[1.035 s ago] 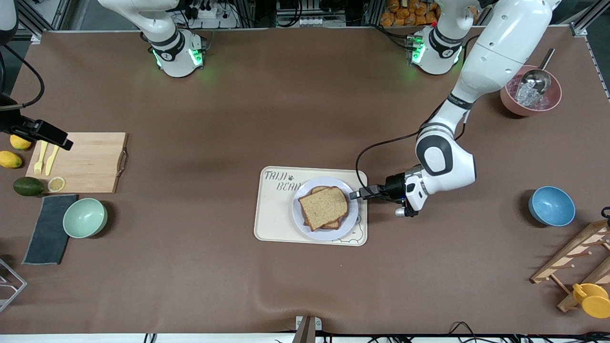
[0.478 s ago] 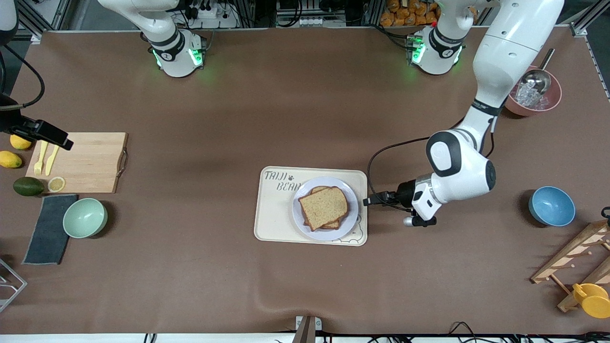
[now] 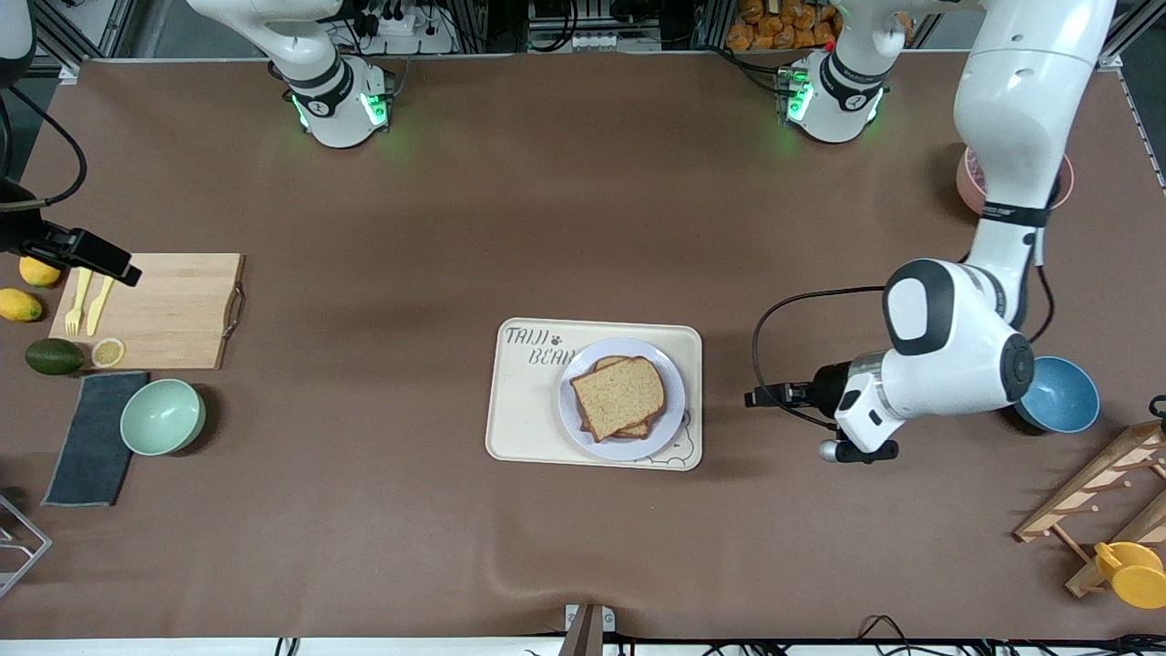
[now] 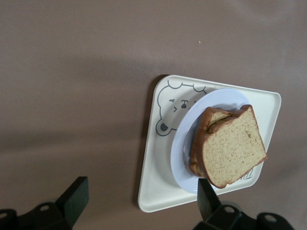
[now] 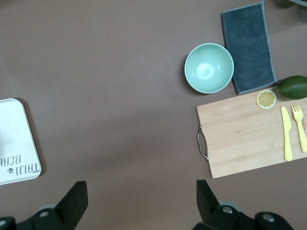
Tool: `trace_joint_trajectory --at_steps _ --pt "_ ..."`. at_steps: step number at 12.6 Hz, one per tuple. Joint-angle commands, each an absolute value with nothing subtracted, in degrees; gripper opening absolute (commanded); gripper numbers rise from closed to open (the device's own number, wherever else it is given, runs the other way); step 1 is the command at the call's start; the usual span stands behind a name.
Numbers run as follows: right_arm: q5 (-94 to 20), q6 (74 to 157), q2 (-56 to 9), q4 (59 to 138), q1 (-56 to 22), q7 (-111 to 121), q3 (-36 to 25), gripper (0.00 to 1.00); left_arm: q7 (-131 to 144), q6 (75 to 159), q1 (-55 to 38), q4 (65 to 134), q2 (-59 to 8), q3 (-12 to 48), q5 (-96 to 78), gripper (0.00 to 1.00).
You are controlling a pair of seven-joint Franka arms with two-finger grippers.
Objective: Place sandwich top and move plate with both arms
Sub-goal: 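Open the left gripper and pull it back from the plate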
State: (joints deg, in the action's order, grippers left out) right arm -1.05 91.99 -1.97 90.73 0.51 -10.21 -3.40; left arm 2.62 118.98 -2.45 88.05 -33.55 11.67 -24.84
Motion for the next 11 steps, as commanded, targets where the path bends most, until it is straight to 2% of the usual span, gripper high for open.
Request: trace_joint_trajectory --at_steps 1,7,11 --pt "-0.3 91.5 -1.7 90.9 1.7 -10.5 -2.4 1.0 7.4 112.9 -3.2 85.6 -29.5 11.3 -16.4 1.0" --pt "-0.2 91.6 -1.7 90.8 1.4 -10.7 -2.4 1.0 7.8 100.8 -3.0 84.5 -18.7 11.5 0.6 1.0" --pt "-0.3 91.5 -1.7 90.8 1.3 -10.9 -2.4 1.0 7.0 96.3 1.1 84.5 -12.7 10.9 1.8 1.0"
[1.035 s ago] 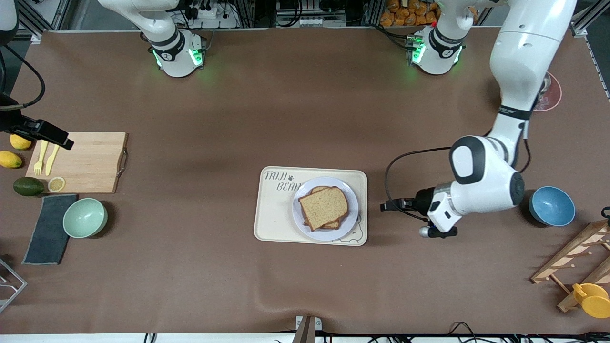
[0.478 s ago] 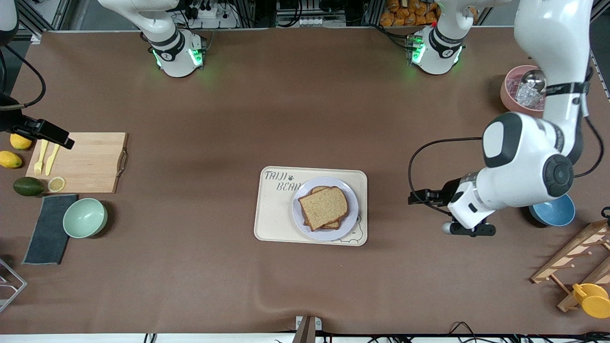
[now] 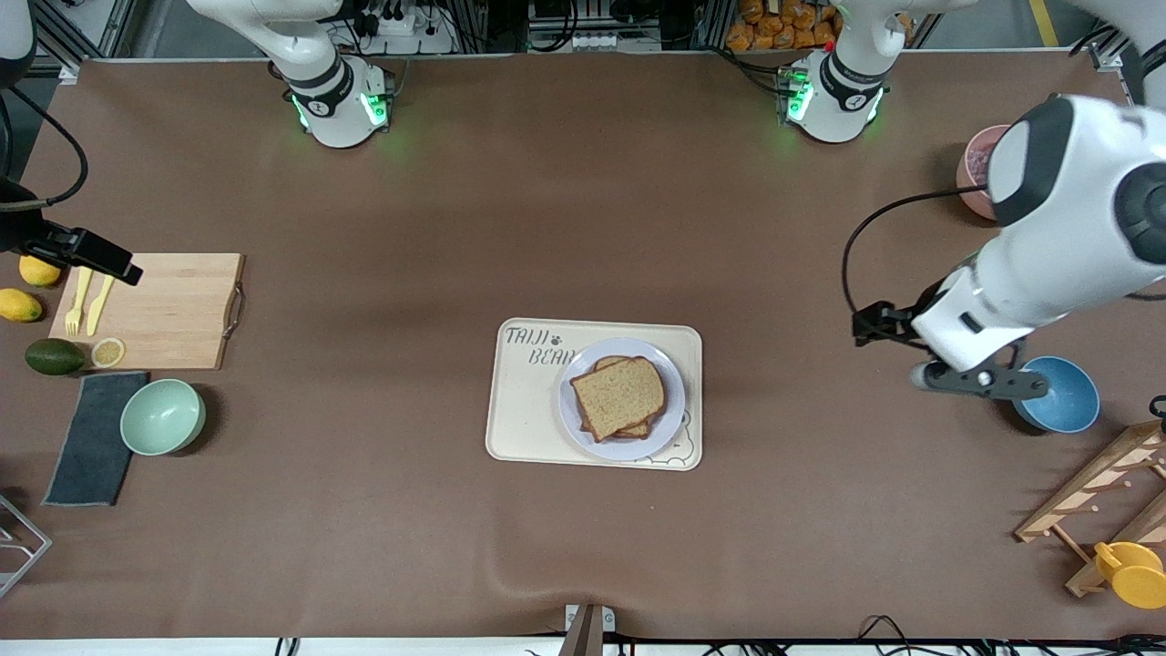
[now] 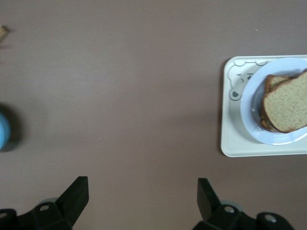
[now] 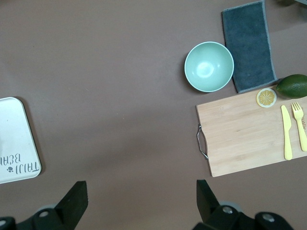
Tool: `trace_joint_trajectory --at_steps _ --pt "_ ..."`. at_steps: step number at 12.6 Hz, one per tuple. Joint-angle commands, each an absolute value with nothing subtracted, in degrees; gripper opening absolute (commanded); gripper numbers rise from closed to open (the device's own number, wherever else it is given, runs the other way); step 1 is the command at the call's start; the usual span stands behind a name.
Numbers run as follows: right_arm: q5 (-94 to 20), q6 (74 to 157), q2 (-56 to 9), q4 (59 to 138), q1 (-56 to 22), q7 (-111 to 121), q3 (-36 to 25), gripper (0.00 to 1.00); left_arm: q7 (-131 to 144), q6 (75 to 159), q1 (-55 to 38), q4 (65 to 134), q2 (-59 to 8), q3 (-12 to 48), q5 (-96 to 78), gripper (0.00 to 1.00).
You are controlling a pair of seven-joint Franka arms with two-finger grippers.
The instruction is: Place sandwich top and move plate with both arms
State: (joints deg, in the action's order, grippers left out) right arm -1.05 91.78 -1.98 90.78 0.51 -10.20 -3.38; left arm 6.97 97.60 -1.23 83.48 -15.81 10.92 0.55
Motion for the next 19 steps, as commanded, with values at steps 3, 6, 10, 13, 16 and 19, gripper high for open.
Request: trace_joint_trajectory --at_steps 3,6,10,13,16,19 --pt "-0.3 91.6 -1.7 90.8 1.3 -10.9 -2.4 1.0 4.9 92.5 2.6 84.5 -8.5 11.2 1.8 1.0" --pt "-0.2 91.5 -1.7 90.8 1.4 -10.7 -2.4 1.0 4.8 88.9 3.3 84.5 -5.7 10.8 1.3 1.0" --pt "-0.2 91.5 -1.7 90.7 1.3 -11.0 -2.3 1.0 4.7 87.2 3.3 85.3 -2.3 10.5 1.7 1.0" --pt "-0.3 91.6 -1.7 90.7 1.3 -11.0 -2.4 1.0 4.7 87.0 2.0 88.5 0.5 8.4 1.6 1.0" --pt "-0.3 91.8 -1.8 90.8 1.3 -11.0 -2.4 1.0 4.7 88.8 2.1 91.2 2.5 7.8 1.6 1.0" --pt "-0.2 91.6 -1.8 90.7 1.1 -11.1 -2.3 1.0 4.8 88.9 2.1 90.8 1.8 7.8 1.7 1.0"
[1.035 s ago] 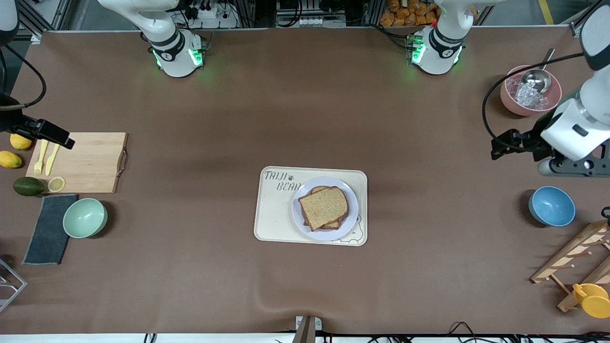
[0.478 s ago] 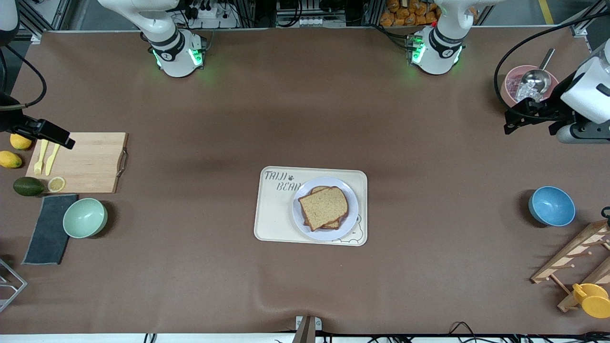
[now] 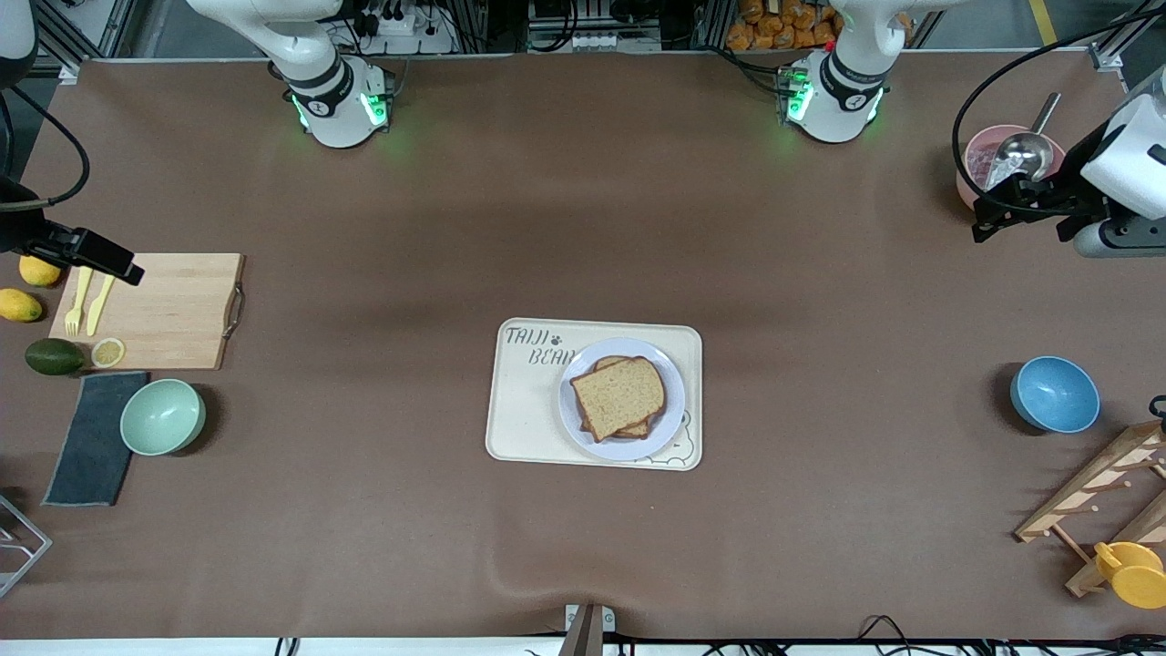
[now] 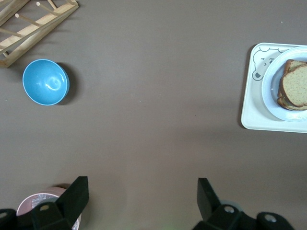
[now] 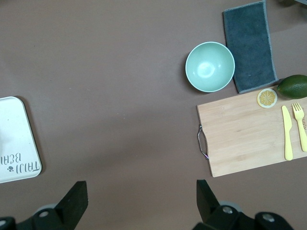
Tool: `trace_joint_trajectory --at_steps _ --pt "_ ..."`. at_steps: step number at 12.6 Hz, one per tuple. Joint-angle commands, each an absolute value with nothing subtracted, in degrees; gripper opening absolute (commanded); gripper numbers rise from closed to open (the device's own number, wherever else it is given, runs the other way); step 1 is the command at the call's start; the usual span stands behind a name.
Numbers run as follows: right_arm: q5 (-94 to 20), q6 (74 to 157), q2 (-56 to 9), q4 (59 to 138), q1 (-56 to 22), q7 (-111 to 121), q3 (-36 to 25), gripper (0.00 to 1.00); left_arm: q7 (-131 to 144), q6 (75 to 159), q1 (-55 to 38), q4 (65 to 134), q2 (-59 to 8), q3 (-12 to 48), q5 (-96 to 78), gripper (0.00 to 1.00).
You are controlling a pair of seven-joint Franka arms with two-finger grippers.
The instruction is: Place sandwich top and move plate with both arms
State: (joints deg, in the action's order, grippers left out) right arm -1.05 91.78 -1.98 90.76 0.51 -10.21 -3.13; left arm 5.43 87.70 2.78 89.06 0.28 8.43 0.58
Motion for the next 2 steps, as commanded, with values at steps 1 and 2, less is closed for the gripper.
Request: trace_joint_trajectory --at_steps 1,2 --pt "-0.2 91.8 -1.8 90.7 1.1 -11.1 -2.4 1.0 4.7 88.9 2.1 90.7 1.6 7.8 1.7 1.0" --pt "-0.2 91.8 -1.8 90.8 1.1 -11.1 -2.3 1.0 4.8 88.9 2.0 90.4 1.1 7.7 1.7 1.0"
